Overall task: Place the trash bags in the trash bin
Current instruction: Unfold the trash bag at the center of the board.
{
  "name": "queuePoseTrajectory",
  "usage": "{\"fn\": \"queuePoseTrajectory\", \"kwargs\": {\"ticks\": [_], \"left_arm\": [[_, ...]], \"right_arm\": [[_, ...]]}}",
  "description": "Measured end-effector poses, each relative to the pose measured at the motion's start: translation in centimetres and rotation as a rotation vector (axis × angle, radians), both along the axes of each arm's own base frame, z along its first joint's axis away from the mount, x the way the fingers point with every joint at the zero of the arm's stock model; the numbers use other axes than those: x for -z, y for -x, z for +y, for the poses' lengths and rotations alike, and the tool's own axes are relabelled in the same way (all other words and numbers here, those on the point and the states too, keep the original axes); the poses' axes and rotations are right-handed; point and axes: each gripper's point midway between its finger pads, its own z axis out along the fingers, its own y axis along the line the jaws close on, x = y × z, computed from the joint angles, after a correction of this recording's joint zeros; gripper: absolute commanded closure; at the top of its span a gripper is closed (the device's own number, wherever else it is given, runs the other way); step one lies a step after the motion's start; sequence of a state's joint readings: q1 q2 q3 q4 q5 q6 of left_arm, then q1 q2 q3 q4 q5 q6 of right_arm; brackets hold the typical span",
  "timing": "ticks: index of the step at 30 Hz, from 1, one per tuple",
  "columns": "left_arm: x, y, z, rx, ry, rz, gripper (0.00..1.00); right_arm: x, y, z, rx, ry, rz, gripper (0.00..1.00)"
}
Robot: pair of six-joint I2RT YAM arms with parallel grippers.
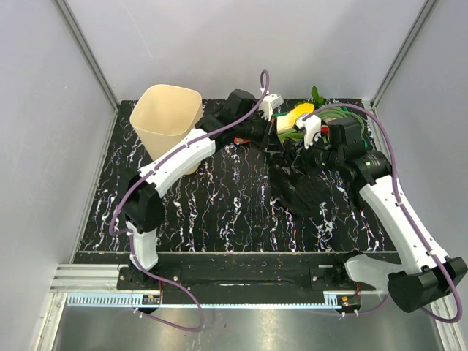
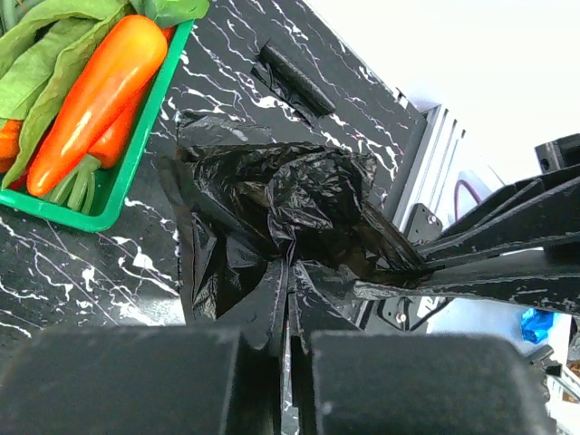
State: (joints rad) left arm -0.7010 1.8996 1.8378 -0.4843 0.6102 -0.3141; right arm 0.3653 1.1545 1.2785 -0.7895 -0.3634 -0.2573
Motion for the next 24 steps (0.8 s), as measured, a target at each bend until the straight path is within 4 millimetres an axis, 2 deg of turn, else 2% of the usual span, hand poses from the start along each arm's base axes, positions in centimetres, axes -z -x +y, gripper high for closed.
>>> {"fn": "queuePoseTrajectory", "kwargs": {"ticks": [1,6,9,15,17,19,24], "left_arm": [[-0.2,0.0,0.0,0.006,0.003,-0.010,1.00],[-0.5,0.4,0.3,0.069,-0.015,-0.075,1.00],[0.2,0.7,0.8,0.123,-0.047,-0.126,1.00],[1.9,2.0,2.2,0.280,-0.109,-0.262,1.00],[2.2,2.7,2.9,0.326,-0.121,-0.305,1.00],[2.0,3.3,3.5,0.365,-0.126,-0.348,1.00],[0.5,5.0,4.8,0.446,-0.109,-0.478,1.00]], "right_arm": [[0.0,0.1,0.0,-0.001,-0.001,0.002,0.67],[-0.1,0.3,-0.1,-0.005,0.001,0.000,0.48],[-0.8,0.6,-0.4,-0.003,0.009,-0.017,0.46],[-4.4,0.4,-0.4,-0.014,-0.010,-0.104,0.43],[-4.9,0.3,-0.3,-0.018,-0.015,-0.114,0.43],[-4.8,0.2,-0.1,-0.025,-0.014,-0.108,0.42],[-2.9,-0.6,0.8,-0.060,-0.007,-0.041,0.41]]}}
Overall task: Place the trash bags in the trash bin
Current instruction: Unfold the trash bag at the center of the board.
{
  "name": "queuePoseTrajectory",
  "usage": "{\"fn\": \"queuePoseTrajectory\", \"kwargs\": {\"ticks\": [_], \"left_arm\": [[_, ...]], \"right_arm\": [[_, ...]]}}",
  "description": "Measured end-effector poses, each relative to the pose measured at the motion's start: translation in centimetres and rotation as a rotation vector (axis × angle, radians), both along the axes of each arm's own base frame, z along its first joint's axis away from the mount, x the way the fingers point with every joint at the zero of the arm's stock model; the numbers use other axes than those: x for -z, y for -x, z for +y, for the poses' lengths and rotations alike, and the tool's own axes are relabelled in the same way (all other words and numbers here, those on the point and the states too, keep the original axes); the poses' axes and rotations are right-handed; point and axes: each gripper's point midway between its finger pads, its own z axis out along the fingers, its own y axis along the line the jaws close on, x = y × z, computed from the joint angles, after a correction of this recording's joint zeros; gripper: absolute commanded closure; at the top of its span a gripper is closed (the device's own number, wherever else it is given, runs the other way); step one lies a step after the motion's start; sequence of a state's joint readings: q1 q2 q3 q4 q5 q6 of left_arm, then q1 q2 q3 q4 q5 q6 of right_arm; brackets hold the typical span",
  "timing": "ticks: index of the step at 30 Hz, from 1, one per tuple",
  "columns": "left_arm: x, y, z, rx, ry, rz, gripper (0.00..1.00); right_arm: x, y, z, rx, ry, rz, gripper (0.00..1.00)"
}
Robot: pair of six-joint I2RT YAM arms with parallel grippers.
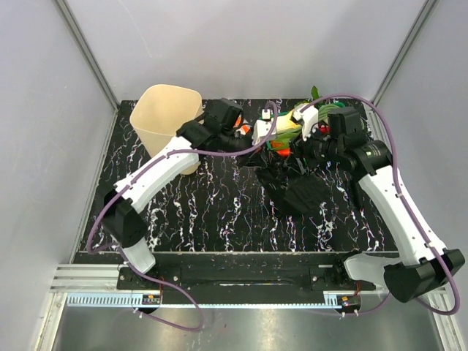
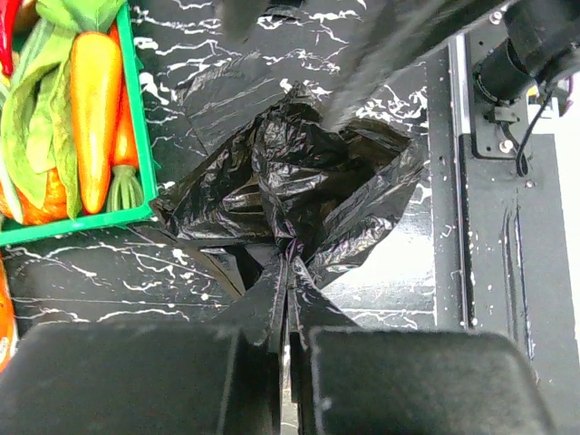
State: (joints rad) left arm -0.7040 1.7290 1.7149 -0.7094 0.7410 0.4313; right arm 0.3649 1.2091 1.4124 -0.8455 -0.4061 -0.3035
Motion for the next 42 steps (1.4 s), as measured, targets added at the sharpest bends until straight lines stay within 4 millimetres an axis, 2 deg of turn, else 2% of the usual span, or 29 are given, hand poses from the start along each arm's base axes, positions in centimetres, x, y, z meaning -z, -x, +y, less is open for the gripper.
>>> {"fn": "queuePoseTrajectory", "kwargs": {"ticks": [4,8,9,12,13,18,20,22,24,26,33,38,42], "left_arm": [[-1.2,1.2,0.5,0.054,0.021,-0.081,1.00],[-1.3,1.8,0.6,0.088,0.023,-0.126,1.00],[-1.1,1.9,0.6,0.096,0.018,-0.131,1.00],[-0.5,2.1,0.7,0.106,0.007,-0.136,1.00],[-0.5,2.0,0.7,0.108,0.006,-0.140,1.00],[-0.5,2.0,0.7,0.110,0.007,-0.148,1.00],[-0.8,2.0,0.8,0.106,0.011,-0.158,1.00],[-1.2,2.1,1.0,0.102,0.017,-0.171,1.00],[-1.8,2.1,1.1,0.099,0.029,-0.186,1.00],[-2.1,2.1,1.0,0.098,0.038,-0.198,1.00],[-1.6,2.1,1.2,0.096,0.025,-0.207,1.00],[-1.4,1.8,1.6,0.076,0.011,-0.241,1.00],[-3.0,1.5,2.0,0.050,0.035,-0.304,1.00]], "right_arm": [[1.2,0.0,0.7,-0.033,-0.010,0.046,0.39],[1.1,0.6,1.5,-0.079,-0.039,0.061,0.40],[1.1,0.7,1.6,-0.091,-0.047,0.065,0.45],[1.2,1.0,2.1,-0.119,-0.063,0.079,0.69],[1.3,1.1,2.3,-0.128,-0.069,0.087,0.72],[2.9,1.1,2.7,-0.136,-0.076,0.145,0.56],[3.9,1.4,2.8,-0.137,-0.076,0.175,0.57],[4.5,1.7,2.8,-0.137,-0.078,0.199,0.72],[4.6,1.8,2.8,-0.139,-0.082,0.207,0.93],[4.5,1.7,2.9,-0.136,-0.086,0.204,1.00],[4.2,0.0,2.2,-0.056,-0.049,0.146,1.00],[2.0,-1.5,1.3,0.016,-0.016,0.058,1.00],[0.1,-2.3,0.6,0.074,-0.003,-0.006,0.98]]}}
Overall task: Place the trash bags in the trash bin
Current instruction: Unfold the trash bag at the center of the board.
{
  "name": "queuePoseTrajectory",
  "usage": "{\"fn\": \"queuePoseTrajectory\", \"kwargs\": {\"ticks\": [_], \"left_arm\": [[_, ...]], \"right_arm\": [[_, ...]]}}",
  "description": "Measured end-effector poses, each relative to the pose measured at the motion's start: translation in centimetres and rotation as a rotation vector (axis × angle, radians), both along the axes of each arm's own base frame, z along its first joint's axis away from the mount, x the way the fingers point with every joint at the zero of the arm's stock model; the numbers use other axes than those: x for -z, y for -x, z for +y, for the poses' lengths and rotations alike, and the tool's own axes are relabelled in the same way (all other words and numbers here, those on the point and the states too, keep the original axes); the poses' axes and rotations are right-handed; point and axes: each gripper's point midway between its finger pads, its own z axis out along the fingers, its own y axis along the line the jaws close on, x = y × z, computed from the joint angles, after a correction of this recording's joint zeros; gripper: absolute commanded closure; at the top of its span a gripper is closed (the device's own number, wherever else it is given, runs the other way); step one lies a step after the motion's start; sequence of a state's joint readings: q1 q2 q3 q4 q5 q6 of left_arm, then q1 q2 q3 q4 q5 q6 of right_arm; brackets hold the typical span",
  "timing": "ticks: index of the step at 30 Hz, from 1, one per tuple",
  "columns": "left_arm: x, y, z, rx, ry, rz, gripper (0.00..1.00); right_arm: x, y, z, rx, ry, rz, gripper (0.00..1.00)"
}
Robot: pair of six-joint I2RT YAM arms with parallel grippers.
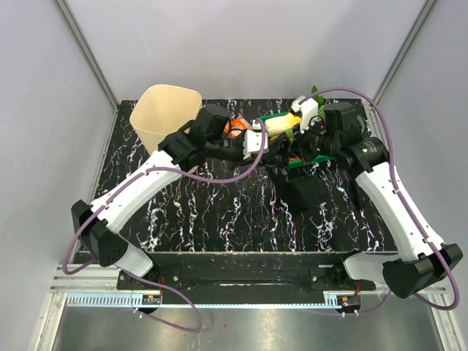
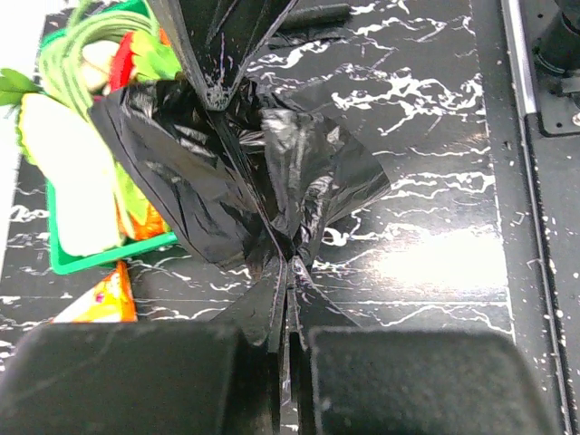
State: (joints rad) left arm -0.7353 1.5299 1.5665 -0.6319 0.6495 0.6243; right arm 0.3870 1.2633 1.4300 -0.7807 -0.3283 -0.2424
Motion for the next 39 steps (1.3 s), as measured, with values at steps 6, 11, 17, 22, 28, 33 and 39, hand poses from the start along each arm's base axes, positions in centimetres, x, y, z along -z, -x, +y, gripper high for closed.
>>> {"fn": "queuePoseTrajectory", "kwargs": {"ticks": [6,11,17,22,28,33,39], "left_arm": [[-2.2,-0.2,1.0,-0.074,0.033,-0.041,1.00],[-2.6,-0.5,1.5,-0.127,0.033,-0.037,1.00],[-2.5,-0.7,1.6,-0.135,0.028,-0.045,1.00],[-2.3,-1.5,1.8,-0.170,0.021,-0.066,1.00],[-1.9,-2.1,1.9,-0.196,0.011,-0.078,1.00],[-2.2,-2.3,1.8,-0.199,0.021,-0.089,1.00],[-2.2,-2.3,1.8,-0.199,0.024,-0.091,1.00]], "right_arm": [[-2.0,-1.6,-2.1,0.124,0.039,-0.093,0.69],[-2.3,-2.5,-3.6,0.199,0.071,-0.121,0.62],[-2.2,-1.9,-2.7,0.158,0.038,-0.098,0.49],[-2.1,-0.4,-0.8,0.053,-0.025,-0.047,0.45],[-1.8,1.6,0.8,-0.057,-0.080,0.020,0.37],[-2.0,2.6,1.8,-0.126,-0.120,0.040,0.34],[-1.9,3.6,2.6,-0.208,-0.142,0.053,0.34]]}}
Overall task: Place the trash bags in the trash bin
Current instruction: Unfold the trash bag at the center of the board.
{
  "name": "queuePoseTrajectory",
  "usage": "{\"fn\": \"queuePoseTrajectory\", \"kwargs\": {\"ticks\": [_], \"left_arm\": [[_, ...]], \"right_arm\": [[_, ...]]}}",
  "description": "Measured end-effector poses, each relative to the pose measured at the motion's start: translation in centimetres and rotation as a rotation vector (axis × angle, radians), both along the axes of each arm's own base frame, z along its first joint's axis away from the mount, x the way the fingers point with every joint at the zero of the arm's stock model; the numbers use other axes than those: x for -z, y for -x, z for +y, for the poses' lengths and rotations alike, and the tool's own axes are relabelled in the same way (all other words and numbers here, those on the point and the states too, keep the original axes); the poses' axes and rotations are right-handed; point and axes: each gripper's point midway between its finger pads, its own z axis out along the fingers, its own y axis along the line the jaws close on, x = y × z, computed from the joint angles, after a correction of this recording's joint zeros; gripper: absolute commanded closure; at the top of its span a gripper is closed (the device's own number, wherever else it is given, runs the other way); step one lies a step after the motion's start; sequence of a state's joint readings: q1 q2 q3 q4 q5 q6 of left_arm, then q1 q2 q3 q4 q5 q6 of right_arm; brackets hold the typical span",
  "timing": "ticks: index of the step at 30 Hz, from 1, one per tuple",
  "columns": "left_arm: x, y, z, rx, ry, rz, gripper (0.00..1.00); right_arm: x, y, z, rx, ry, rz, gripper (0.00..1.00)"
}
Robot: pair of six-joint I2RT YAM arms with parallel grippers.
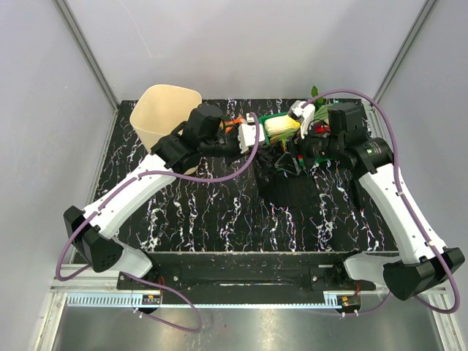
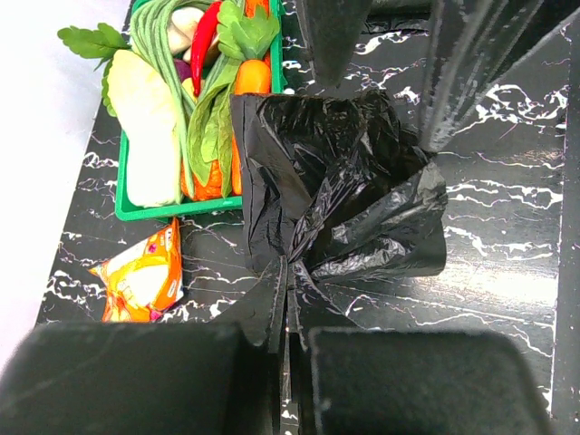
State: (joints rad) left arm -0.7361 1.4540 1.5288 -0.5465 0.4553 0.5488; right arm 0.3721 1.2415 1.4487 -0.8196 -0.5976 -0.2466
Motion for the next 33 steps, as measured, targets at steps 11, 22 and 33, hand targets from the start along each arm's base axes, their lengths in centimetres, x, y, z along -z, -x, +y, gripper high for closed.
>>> {"fn": "queuePoseTrajectory", "kwargs": {"ticks": [11,22,33], "left_arm": [[0.0,0.0,-0.1,0.004,0.000,0.002,1.00],[0.2,0.5,-0.4,0.030,0.006,0.023,1.00],[0.1,0.8,-0.4,0.010,0.042,0.098,1.00]], "right_arm": [[0.1,2.1,0.9,-0.128,-0.030,0.022,0.34],[1.5,3.1,1.9,-0.187,-0.012,0.036,0.64],[4.3,4.0,1.2,-0.172,0.042,0.055,1.00]]}}
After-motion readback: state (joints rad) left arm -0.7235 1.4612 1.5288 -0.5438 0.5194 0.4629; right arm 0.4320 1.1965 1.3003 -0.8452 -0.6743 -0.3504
